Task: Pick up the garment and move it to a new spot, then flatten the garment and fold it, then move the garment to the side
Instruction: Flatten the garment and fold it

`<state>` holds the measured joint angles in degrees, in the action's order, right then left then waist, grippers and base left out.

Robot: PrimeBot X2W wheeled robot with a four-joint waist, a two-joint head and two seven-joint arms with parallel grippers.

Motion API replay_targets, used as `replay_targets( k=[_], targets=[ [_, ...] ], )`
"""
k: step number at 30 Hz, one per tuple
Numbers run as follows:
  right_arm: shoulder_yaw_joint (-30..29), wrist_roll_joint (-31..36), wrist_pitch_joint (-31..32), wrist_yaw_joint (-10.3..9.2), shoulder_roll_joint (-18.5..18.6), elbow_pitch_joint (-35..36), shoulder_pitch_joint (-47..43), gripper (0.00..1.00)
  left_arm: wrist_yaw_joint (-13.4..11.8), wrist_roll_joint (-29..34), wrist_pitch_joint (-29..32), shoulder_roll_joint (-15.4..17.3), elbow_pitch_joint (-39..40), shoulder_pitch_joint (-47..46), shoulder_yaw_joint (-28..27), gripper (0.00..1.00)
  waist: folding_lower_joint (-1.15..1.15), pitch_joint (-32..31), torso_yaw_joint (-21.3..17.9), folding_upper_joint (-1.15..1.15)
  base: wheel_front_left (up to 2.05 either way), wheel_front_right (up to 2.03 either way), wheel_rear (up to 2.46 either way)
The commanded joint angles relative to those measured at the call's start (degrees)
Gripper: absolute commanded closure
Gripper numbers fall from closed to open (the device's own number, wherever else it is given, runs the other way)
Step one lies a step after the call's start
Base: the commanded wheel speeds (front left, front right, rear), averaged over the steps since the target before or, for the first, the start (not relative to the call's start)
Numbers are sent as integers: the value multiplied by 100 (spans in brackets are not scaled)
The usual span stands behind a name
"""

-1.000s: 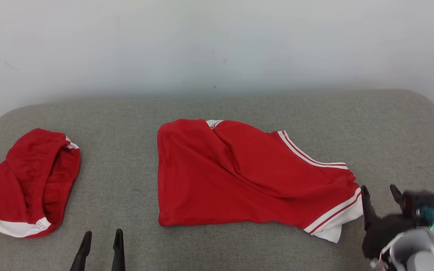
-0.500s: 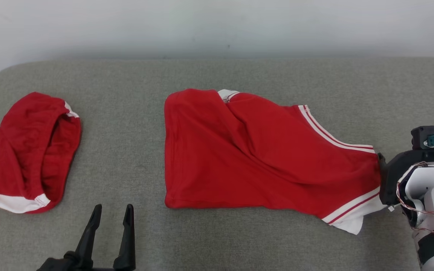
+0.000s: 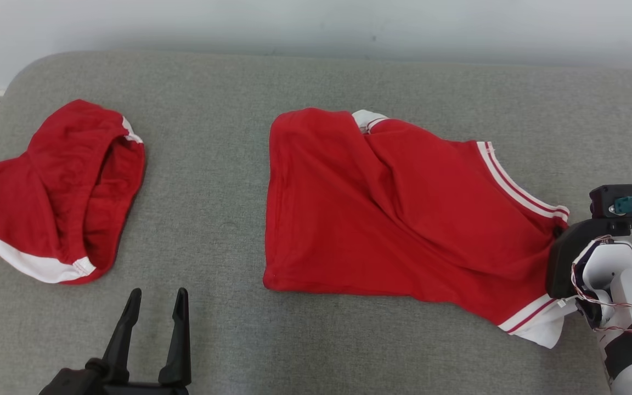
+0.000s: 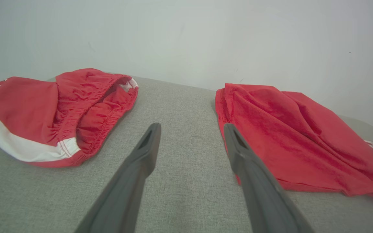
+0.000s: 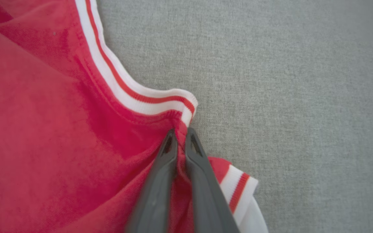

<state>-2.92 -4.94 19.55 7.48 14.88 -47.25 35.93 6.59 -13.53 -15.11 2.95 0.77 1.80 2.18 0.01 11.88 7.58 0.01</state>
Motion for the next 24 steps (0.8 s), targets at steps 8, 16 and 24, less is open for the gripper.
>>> replay_targets(
  k=[8,16,24],
  targets=[
    [201,-437,-739,3,43,544,-137,100,-18,-36,-6,-7,-50,278,-51,0,-1,-486,-330,-1,0,0,0],
    [266,-687,-342,3,-22,2335,-852,100,-85,-18,-6,-6,31,547,-139,0,-1,-810,-710,-1,0,0,0],
    [-357,-369,747,4,-470,4550,-1917,100,-167,-72,-6,-6,101,621,-149,0,-1,-865,-903,-1,0,0,0]
  ],
)
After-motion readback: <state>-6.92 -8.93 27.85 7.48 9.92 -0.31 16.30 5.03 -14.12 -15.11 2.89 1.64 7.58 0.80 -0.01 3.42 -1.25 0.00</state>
